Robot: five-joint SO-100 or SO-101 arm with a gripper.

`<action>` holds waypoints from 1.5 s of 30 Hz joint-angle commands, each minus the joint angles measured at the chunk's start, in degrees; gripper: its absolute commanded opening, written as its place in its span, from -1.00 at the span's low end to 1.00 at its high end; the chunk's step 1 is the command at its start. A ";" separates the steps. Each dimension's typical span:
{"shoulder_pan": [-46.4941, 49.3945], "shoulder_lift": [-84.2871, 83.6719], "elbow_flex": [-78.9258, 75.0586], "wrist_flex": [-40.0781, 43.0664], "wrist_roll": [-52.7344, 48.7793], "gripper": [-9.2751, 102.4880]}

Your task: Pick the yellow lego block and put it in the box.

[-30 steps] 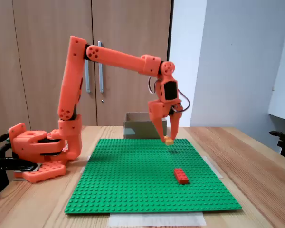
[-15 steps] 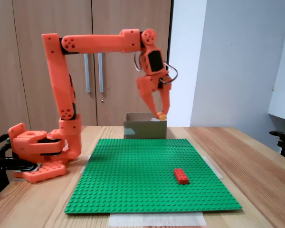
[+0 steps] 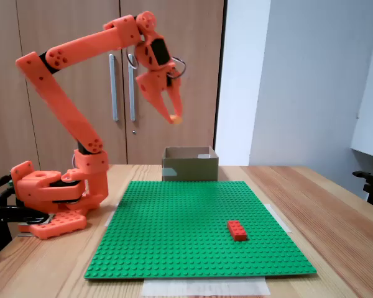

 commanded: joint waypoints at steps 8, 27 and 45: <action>-6.77 -22.85 -23.47 1.05 -4.48 -0.78; -7.65 -54.67 -28.83 -14.33 -3.60 -0.74; -7.47 -65.48 -33.49 -19.25 -2.99 -0.65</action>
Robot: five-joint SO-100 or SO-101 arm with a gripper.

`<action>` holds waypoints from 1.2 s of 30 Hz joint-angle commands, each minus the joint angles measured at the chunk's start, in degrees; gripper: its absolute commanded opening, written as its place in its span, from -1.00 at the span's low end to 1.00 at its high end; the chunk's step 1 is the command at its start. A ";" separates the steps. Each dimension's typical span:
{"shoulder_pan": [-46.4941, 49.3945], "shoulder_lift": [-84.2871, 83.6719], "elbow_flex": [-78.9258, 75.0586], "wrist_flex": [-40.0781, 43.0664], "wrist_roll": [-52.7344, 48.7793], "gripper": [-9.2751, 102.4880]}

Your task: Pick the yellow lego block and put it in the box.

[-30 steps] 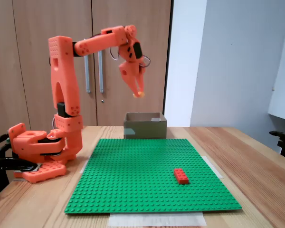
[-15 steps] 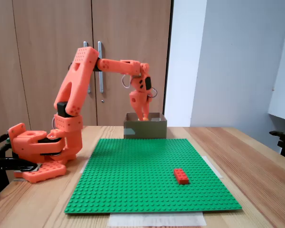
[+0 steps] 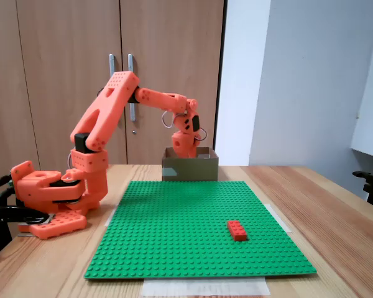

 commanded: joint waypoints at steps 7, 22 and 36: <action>1.32 9.58 -0.26 2.37 -2.29 -0.45; 8.53 57.83 27.69 2.64 -7.21 -0.58; 33.66 94.57 58.97 -11.07 -0.53 -0.67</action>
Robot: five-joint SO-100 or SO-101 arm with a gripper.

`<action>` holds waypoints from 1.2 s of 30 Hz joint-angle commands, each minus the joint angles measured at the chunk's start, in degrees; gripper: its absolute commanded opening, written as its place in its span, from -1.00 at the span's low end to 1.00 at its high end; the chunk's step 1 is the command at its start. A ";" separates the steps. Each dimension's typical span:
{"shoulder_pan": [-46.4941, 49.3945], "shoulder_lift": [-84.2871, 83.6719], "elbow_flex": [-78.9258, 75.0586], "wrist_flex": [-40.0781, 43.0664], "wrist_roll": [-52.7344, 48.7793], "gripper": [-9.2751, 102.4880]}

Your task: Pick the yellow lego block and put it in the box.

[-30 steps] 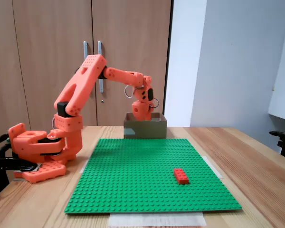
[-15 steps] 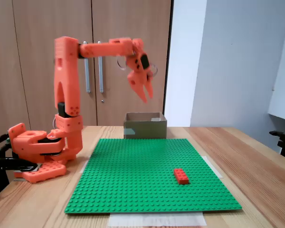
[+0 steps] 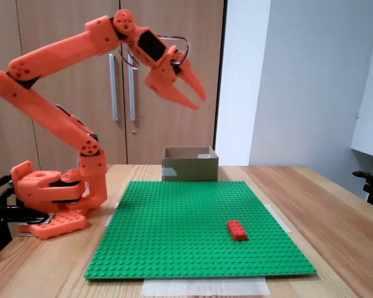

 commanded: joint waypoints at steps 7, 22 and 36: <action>9.76 23.99 28.65 -12.66 4.13 -0.75; 16.79 45.44 51.42 -9.93 4.22 -0.85; 17.40 46.76 63.28 -13.89 2.55 -0.85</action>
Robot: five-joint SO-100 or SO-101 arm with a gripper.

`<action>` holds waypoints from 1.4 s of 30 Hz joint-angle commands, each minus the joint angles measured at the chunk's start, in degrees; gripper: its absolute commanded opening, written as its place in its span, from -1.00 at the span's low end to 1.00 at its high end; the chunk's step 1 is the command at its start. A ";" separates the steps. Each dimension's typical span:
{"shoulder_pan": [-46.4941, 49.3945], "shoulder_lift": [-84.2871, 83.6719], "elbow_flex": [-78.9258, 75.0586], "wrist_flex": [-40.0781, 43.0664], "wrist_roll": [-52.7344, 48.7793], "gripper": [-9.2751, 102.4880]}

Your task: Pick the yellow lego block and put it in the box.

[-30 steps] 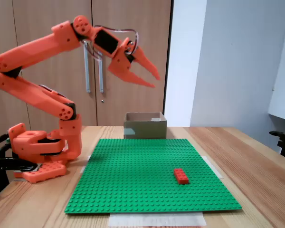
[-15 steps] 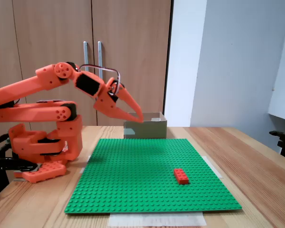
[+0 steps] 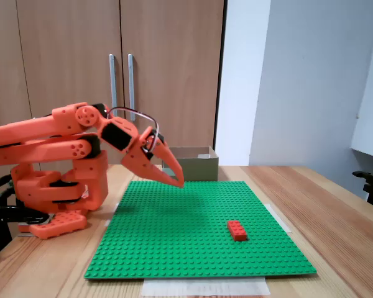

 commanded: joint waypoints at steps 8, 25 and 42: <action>-0.18 0.35 4.13 -1.05 -2.72 -0.85; 0.44 0.35 6.15 -2.02 -2.64 -0.85; 2.20 0.35 6.24 -2.11 -1.05 -0.85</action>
